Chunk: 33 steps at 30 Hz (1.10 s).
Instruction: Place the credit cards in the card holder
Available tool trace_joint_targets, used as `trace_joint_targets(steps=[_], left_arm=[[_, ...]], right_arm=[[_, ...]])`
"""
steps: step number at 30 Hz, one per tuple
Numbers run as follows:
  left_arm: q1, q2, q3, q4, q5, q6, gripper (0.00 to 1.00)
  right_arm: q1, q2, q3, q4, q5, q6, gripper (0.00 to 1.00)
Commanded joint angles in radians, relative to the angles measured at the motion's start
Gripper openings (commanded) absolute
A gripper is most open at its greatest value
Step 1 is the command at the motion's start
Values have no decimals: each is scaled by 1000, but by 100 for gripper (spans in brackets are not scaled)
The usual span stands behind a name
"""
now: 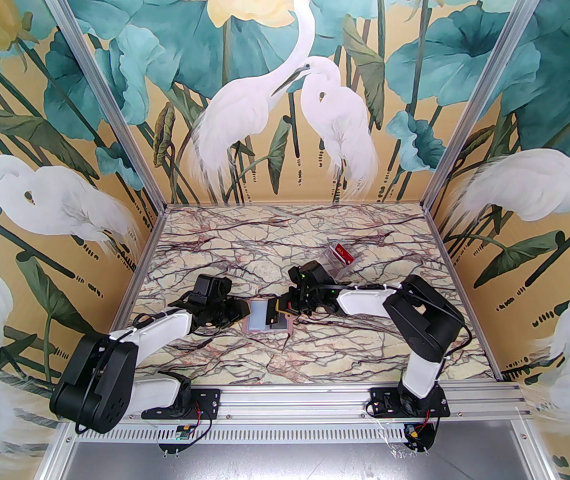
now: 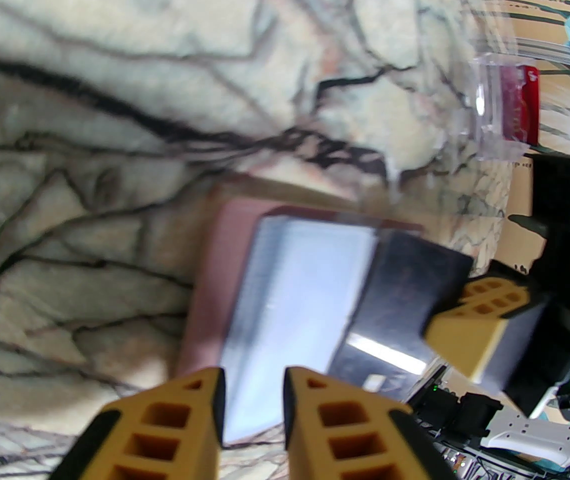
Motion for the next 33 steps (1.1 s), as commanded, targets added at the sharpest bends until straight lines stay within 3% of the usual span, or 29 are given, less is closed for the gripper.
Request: trace_joint_targets(steps=[1,33], left_arm=[[-1,22,-13,39,-10,-7,25],[-1,53,-2,28,-9,3,21]], right_arm=[[2,15,26,12,18,6,0],[46,97,29,27,-2,4,0]])
